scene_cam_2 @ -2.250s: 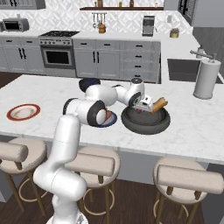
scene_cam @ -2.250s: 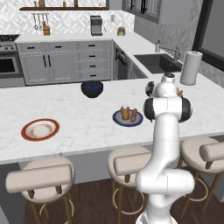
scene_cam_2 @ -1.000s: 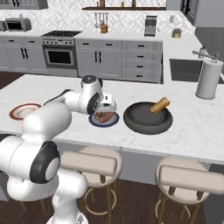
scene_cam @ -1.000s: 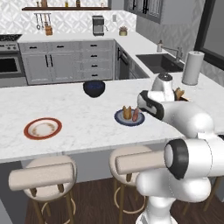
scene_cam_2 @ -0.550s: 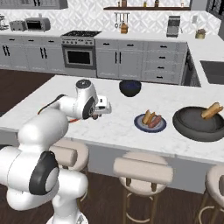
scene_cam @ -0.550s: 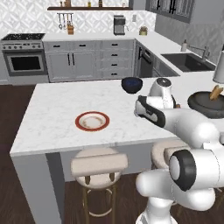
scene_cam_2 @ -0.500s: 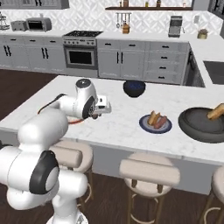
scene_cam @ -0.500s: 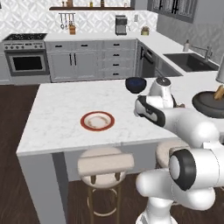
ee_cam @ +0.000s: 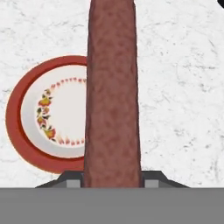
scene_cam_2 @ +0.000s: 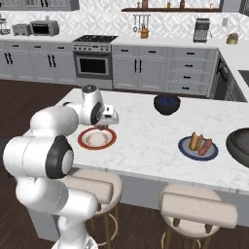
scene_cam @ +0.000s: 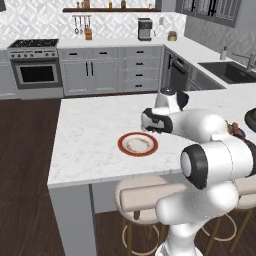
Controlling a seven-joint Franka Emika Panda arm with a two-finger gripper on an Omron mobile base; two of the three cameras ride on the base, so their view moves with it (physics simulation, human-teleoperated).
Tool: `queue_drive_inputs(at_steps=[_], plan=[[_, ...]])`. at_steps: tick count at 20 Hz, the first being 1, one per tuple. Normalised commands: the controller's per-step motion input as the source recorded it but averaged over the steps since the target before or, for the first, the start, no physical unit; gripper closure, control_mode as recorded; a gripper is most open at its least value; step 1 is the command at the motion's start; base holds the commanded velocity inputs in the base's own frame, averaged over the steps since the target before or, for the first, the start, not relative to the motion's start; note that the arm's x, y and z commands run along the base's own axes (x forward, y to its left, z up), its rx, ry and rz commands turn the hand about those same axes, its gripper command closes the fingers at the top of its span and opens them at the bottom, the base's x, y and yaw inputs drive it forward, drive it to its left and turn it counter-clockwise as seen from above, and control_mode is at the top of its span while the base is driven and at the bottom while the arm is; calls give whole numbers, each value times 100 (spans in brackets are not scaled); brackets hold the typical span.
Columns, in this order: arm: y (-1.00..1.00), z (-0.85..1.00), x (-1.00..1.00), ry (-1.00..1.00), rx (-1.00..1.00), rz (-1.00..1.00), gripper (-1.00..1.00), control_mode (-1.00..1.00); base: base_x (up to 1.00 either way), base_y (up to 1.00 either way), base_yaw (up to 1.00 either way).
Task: Place one bun and one sausage from the bowl on each plate.
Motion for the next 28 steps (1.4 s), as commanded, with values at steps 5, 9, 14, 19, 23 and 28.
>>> queue_drive_inputs(at_steps=[5, 9, 14, 19, 23, 28], plan=[[10, -100, 48, 33, 6, -1, 100, -100, 0, 0, 0], [59, -89, 40, 12, 3, -1, 100, -100, 0, 0, 0], [42, -55, 44, 8, -1, 0, -100, -100, 0, 0, 0], [1, -2, 9, 1, -2, 0, -100, -100, 0, 0, 0], [-15, 74, -88, -21, 1, 0, -100, -100, 0, 0, 0], [-34, 96, -100, -31, 1, 0, -100, -100, 0, 0, 0]])
